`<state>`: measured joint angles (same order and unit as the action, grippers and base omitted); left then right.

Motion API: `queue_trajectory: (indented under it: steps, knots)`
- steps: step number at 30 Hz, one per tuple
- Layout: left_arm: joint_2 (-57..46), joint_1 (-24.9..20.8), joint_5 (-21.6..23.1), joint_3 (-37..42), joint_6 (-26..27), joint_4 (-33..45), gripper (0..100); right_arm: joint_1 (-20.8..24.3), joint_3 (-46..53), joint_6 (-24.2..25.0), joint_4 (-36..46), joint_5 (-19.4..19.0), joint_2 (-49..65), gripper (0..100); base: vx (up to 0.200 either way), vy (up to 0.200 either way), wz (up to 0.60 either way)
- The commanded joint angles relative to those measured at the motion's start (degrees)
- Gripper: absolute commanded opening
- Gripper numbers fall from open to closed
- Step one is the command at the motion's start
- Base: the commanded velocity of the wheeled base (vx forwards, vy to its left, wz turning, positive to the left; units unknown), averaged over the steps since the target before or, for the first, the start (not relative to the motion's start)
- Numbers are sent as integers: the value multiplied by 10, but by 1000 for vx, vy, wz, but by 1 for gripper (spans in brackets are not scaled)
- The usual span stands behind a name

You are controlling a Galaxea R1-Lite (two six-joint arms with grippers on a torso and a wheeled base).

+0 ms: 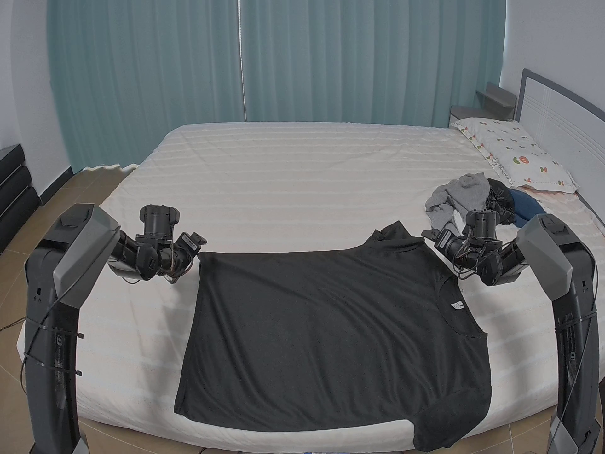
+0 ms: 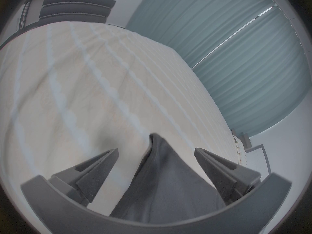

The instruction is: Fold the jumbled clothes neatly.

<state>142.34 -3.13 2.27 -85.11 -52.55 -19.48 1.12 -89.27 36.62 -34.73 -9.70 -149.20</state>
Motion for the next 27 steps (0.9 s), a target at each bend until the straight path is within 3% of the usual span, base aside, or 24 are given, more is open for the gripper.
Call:
queue_trajectory:
  steps: [1,6,10,21,22,27]
  knots:
    - [-91,4,38,135,-19,-41,100,-3,-5,-59,57,-46,31,100,0,0,0]
    - [-86,0,44,193,-73,-117,100,-4,-93,-75,85,-51,-21,100,0,0,0]
    - [-85,2,45,222,-81,-165,100,-9,-144,-76,121,-52,-49,100,0,0,0]
    - [-87,1,45,234,-81,-175,100,3,-211,-91,128,-51,-108,100,0,0,0]
    - [-87,1,45,234,-81,-175,100,3,-212,-93,129,-49,-113,0,0,0,0]
    - [-89,0,45,240,-81,-175,100,5,-223,-94,127,-47,-123,0,0,0,0]
